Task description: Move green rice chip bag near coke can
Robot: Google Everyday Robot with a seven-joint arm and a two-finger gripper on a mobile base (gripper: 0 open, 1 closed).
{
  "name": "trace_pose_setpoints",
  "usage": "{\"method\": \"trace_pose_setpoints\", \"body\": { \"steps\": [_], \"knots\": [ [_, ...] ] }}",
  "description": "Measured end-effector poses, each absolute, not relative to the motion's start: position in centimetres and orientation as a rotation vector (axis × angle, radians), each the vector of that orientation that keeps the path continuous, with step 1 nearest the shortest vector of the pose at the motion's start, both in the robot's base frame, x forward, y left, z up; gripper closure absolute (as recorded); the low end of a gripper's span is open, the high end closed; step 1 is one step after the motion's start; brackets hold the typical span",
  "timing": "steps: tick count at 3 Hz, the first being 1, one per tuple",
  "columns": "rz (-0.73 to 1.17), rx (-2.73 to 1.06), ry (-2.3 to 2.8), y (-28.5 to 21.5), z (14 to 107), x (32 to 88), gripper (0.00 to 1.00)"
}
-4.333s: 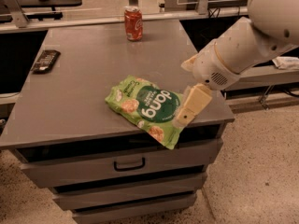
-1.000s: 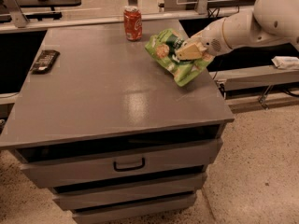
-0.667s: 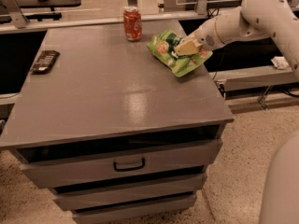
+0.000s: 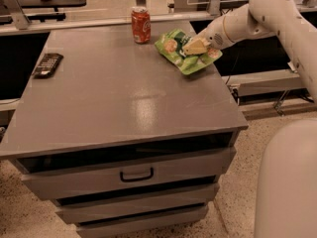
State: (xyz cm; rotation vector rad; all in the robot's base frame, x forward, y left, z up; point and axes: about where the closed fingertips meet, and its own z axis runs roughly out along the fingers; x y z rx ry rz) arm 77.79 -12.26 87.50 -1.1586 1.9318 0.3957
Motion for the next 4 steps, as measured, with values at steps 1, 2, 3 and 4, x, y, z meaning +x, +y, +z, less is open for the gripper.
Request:
{"method": "trace_pose_setpoints", "body": {
  "steps": [1,2,3,4],
  "knots": [
    [0.373,-1.146,1.896,-11.7,88.7,79.9,1.00],
    [0.347,-1.100,1.769,-11.0,92.8,82.4,1.00],
    [0.336,-1.087,1.686,-10.3,95.6,83.1,1.00],
    [0.325,-1.075,1.708,-10.2,95.4,83.6,1.00]
  ]
}}
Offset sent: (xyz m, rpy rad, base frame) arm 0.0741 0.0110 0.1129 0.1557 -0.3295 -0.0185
